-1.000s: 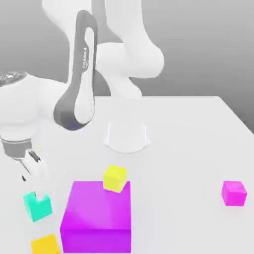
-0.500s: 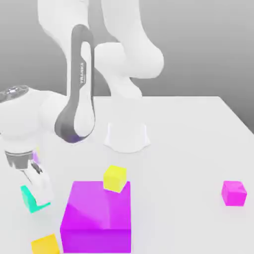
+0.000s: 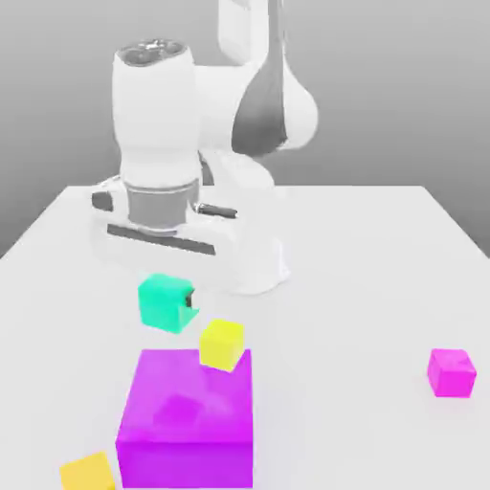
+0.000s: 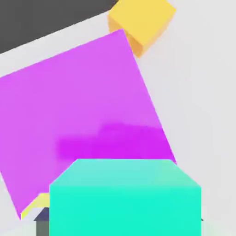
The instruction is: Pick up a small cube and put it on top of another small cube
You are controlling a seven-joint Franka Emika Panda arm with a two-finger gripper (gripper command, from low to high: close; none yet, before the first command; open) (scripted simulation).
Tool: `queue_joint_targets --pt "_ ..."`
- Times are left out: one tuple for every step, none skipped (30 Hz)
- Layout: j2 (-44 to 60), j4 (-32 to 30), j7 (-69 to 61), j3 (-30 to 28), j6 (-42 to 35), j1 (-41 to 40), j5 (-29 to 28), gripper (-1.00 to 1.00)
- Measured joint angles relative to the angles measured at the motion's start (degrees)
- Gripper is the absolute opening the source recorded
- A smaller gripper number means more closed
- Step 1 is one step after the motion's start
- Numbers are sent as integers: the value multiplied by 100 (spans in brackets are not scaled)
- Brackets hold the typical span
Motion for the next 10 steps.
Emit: queue_joint_targets --pt "-216 -73 -110 51 -141 130 49 -100" --pt "-241 -137 -175 82 -103 196 80 -100" --pt "-156 -196 -207 101 40 227 96 -100" --pt "-17 -252 -222 114 235 240 103 -100" --pt "151 -307 -229 124 458 244 105 -100" --pt "332 -361 -231 135 694 241 105 -100" --pt "524 -416 -233 140 939 240 103 -100" --pt "621 -443 -230 145 1062 237 101 100" --pt "621 -443 -230 145 1062 237 101 100" --pt "621 -443 -230 145 1062 237 101 100"
